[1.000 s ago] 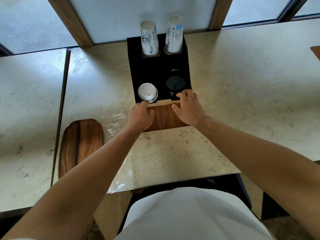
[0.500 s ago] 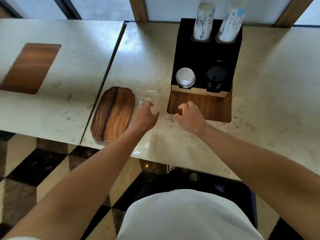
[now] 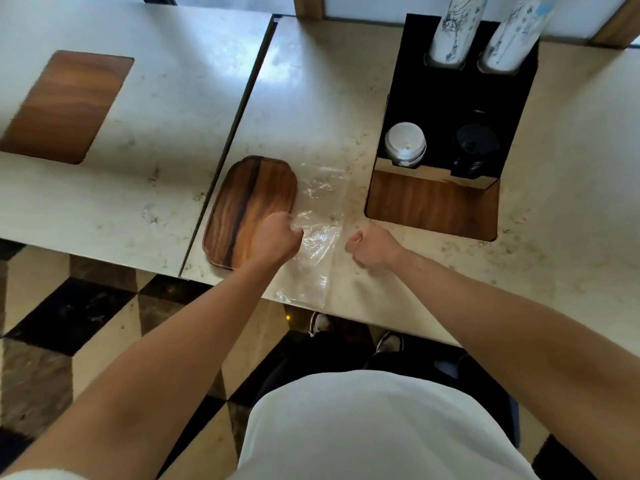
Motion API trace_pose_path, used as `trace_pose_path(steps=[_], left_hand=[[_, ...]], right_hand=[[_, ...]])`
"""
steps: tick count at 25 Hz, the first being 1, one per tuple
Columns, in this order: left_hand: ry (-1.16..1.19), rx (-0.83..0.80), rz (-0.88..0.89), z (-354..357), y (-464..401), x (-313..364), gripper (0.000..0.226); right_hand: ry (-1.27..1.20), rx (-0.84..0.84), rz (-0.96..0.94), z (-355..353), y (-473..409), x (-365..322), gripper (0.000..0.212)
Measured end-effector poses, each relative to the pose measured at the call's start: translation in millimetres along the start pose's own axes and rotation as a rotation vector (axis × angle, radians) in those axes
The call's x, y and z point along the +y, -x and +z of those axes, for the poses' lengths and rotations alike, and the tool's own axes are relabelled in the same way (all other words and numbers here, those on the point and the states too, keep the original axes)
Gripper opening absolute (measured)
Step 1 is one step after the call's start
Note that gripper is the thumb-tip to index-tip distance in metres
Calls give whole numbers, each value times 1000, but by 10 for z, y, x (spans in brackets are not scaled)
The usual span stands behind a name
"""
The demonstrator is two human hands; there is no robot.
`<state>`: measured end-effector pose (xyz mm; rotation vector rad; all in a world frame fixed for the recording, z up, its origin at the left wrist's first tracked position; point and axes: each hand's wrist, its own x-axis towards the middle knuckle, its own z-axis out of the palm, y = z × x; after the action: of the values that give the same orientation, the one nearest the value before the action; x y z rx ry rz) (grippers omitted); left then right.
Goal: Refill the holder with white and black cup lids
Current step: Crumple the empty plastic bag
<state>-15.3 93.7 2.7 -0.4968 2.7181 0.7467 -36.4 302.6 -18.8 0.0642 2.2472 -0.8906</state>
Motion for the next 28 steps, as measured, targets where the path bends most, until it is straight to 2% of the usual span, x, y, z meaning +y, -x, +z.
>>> trace_pose_path(steps=[3, 6, 12, 16, 20, 22, 25, 28], left_hand=[[-5, -84, 1, 12, -120, -100, 26], [64, -127, 17, 38, -202, -127, 40], [182, -149, -8, 78, -299, -98, 40], [193, -129, -5, 106, -317, -82, 38], [242, -129, -52, 174, -408, -86, 43], [379, -221, -142, 237, -479, -15, 39], [748, -447, -284, 298, -500, 165, 13], [893, -576, -268, 310, -477, 311, 8]], right_hand=[[-192, 19, 108, 139, -107, -113, 15], [-459, 92, 214, 239, -166, -182, 24], [-543, 123, 234, 241, -186, -116, 20], [-705, 150, 251, 186, -182, -67, 6], [-781, 215, 165, 61, -92, -18, 6], [-875, 228, 138, -32, -20, 35, 10], [-1009, 241, 124, -152, 107, 125, 14], [-1030, 249, 98, -224, 241, 211, 27]])
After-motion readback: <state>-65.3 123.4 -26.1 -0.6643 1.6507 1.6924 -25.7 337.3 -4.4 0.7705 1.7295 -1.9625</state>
